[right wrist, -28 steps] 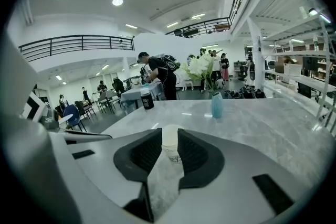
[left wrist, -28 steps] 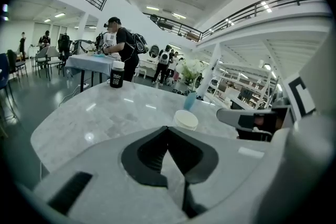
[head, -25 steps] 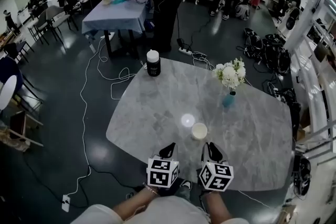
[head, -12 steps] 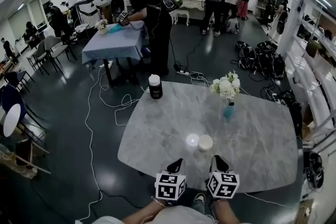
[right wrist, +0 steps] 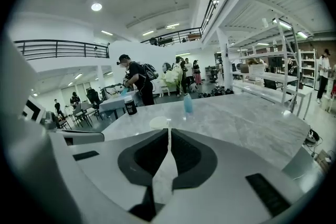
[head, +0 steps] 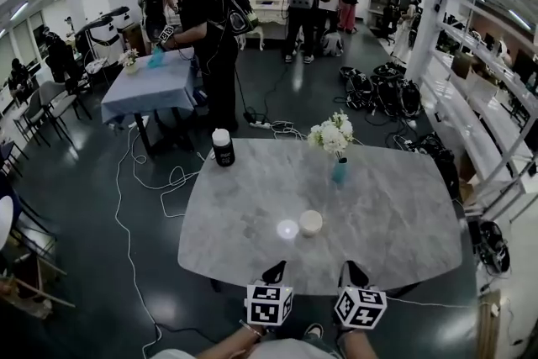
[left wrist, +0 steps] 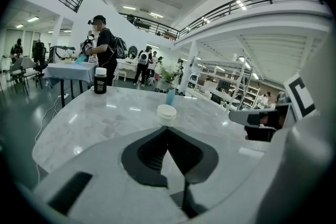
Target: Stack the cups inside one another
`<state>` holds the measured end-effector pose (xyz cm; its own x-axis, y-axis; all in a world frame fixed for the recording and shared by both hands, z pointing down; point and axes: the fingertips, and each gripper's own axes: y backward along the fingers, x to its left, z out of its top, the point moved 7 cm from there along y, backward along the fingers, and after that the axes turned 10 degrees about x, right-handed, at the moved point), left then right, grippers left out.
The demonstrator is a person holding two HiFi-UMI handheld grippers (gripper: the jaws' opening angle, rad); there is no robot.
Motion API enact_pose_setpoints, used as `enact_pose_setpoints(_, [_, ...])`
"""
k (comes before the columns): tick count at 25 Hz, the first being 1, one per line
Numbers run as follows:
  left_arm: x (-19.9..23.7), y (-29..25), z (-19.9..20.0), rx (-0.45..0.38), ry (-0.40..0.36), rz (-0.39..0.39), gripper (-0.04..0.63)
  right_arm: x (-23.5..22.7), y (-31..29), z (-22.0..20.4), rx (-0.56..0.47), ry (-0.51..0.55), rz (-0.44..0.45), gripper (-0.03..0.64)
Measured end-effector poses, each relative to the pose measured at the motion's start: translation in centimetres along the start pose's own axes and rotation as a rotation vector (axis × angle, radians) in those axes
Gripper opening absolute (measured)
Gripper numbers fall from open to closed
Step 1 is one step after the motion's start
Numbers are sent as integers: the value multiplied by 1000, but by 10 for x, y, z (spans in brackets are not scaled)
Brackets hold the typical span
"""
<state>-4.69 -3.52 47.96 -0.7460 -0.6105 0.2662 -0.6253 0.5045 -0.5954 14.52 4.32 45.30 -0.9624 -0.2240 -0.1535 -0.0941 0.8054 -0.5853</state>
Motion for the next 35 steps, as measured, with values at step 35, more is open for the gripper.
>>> enact_pose_setpoints(35, [-73,24,-30,-40,-3,80,-6,-35,47,-19,-18,88,128,8])
